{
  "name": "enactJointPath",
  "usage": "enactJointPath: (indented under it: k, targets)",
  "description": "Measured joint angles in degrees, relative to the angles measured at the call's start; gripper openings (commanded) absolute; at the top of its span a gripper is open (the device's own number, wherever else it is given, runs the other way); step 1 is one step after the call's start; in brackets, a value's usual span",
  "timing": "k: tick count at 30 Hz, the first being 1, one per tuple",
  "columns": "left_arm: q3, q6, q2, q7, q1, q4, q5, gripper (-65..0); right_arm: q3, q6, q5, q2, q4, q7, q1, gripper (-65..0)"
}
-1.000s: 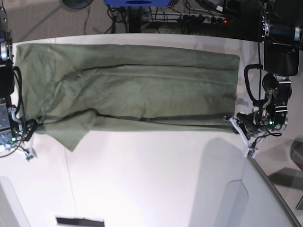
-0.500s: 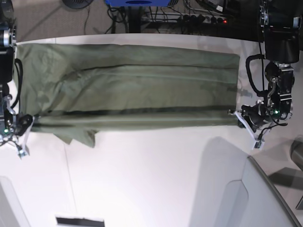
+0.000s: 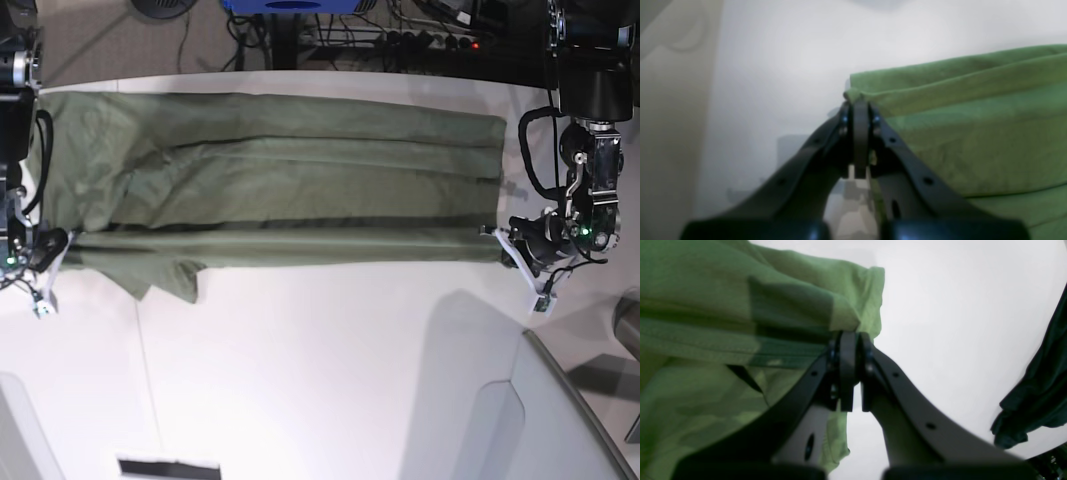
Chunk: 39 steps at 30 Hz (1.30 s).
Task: Layout the t-shirt on the table in an organized manner, then fold the t-shirt properly
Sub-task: 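Lift the hem with both grippers and fold it over toward the collar edge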
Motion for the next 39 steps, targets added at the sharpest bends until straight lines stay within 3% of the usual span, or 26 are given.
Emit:
enactJointPath:
  k: [9, 15, 20, 24, 39]
  targets:
    - [0.00, 0.00, 0.00, -0.17, 0.57, 0.07, 0.02, -65.0, 0.15, 0.00, -0.15, 0.00, 8.02, -2.10, -3.98, -64.8]
    - [-5.11, -0.20, -0.13, -0.15, 2.38, 0.17, -0.39, -65.0, 0.15, 0.07, 0.31, -0.15, 8.07, -2.01, -4.28, -64.8]
    - [-4.87, -0.20, 0.28, -0.35, 5.22, 0.39, 0.20, -65.0, 0.48, 0.00, 0.04, -0.81, 8.07, -2.16, -5.14, -64.8]
    - [-3.04, 0.02, 0.31, -0.37, 6.95, 0.28, 0.72, -65.0, 5.38, 0.00, 0.00, -3.43, 8.02, -4.35, -6.05, -64.8]
    - [-1.05, 0.02, 0.48, -0.57, 7.91, 0.39, 0.59, -65.0, 5.88, -0.02, -0.26, -3.23, 7.82, -4.57, -6.84, -64.8]
